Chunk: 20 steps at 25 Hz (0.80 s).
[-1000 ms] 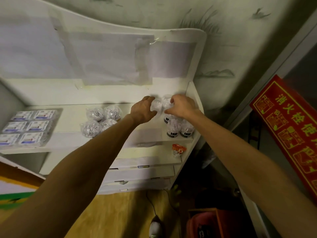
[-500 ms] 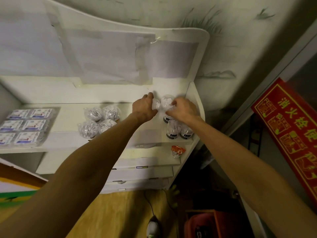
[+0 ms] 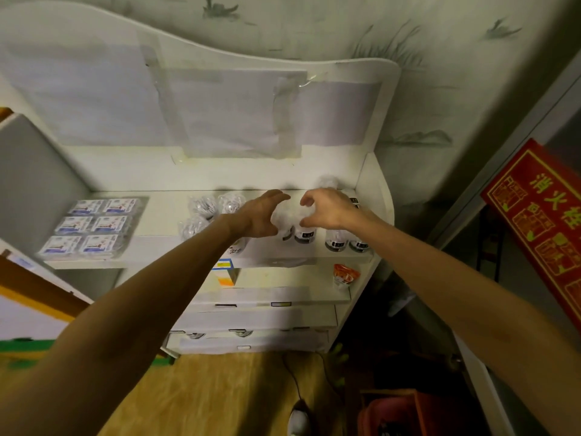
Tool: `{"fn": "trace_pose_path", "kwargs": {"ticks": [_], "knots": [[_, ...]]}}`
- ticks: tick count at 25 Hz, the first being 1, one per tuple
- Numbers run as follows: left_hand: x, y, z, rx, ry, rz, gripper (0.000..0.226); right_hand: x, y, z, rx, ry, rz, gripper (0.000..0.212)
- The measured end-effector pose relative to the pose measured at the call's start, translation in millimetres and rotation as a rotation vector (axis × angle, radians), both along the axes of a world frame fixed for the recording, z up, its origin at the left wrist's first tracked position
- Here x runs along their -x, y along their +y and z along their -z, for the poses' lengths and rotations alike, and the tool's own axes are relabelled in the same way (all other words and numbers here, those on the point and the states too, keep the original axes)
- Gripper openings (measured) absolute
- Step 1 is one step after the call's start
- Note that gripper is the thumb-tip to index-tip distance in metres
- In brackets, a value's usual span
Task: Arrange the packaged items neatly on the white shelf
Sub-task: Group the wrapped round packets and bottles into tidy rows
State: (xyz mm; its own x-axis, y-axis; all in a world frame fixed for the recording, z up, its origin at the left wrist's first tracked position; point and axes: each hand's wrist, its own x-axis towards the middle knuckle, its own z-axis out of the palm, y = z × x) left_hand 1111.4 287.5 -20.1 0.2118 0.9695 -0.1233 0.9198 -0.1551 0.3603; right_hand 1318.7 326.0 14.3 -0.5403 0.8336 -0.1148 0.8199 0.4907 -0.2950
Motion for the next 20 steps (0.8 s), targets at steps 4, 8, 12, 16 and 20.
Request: {"fn": "trace_pose_path", "kwargs": {"ticks": [4, 8, 12, 16, 20], "knots": [[-14.5, -6.2, 3.9, -0.046, 0.035, -0.202, 0.08, -1.8, -7.1, 7.9, -0.005, -0.044, -0.052, 0.058], [-16.6, -3.4, 4.0, -0.053, -0.019, -0.2, 0.071, -6.9, -8.1, 9.9, -0.002, -0.02, -0.044, 0.058], [-21.0, -7.9, 2.7, 0.024, -0.122, -0.126, 0.089, -9.0, -10.1, 14.0, -0.009, 0.019, -0.033, 0.057], [-21.8, -10.7, 8.6, -0.098, -0.12, -0.264, 0.071, -8.5, -10.7, 15.5, -0.014, 0.026, -0.037, 0.057], [-13.0, -11.6, 1.8, -0.053, -0.174, -0.213, 0.066, -12.6, -7.5, 13.4, 0.043, 0.073, -0.013, 0.06]]}}
